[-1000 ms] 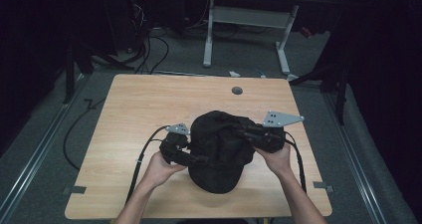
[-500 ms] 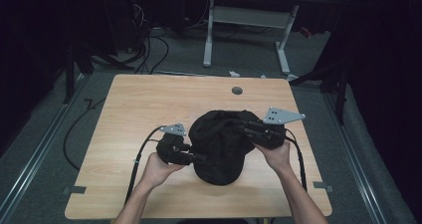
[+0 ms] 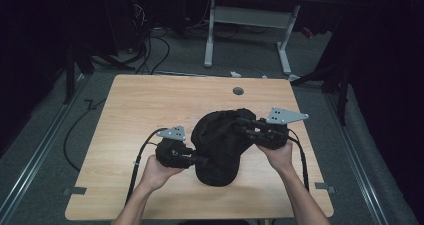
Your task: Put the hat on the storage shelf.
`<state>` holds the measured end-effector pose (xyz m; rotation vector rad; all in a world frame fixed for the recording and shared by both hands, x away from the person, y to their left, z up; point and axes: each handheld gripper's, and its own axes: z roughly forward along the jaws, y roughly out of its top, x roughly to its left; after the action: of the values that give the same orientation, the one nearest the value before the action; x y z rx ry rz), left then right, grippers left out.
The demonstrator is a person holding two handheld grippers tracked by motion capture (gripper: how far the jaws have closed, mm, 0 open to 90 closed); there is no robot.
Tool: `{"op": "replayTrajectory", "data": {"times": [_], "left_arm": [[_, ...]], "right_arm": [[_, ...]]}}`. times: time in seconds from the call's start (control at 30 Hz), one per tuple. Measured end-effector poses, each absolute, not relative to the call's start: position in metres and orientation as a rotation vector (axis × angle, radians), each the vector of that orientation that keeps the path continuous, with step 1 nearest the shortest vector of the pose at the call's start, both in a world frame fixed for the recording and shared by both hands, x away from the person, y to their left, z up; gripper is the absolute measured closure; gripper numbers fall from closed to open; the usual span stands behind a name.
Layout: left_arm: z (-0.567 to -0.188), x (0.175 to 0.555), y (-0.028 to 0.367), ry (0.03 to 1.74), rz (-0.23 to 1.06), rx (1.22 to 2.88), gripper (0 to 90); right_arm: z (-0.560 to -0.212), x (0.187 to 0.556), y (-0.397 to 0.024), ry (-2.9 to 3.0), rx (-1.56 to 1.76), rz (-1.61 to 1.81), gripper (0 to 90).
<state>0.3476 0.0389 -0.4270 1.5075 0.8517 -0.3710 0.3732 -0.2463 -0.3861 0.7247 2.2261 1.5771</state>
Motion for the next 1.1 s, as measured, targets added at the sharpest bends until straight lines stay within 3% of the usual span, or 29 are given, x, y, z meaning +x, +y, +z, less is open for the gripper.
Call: {"op": "replayTrajectory", "data": {"times": [0.2, 0.27, 0.4, 0.63, 1.1], "left_arm": [[-0.422, 0.344, 0.043, 0.834, -0.334, 1.496, 73.3], [-0.421, 0.343, 0.043, 0.833, -0.328, 1.494, 73.4], [-0.419, 0.343, 0.046, 0.834, -0.313, 1.491, 73.5], [-0.414, 0.343, 0.056, 0.847, -0.288, 1.444, 73.5], [-0.395, 0.347, 0.073, 0.857, -0.142, 1.349, 73.5]], "right_arm": [[-0.387, 0.372, -0.249, 2.224, 0.751, 1.551, 61.1], [-0.387, 0.373, -0.249, 2.23, 0.768, 1.555, 53.3], [-0.388, 0.374, -0.251, 2.226, 0.785, 1.571, 46.7], [-0.393, 0.371, -0.264, 2.229, 0.857, 1.566, 38.3], [-0.491, 0.36, -0.283, 2.329, 1.188, 1.169, 41.4]]}}
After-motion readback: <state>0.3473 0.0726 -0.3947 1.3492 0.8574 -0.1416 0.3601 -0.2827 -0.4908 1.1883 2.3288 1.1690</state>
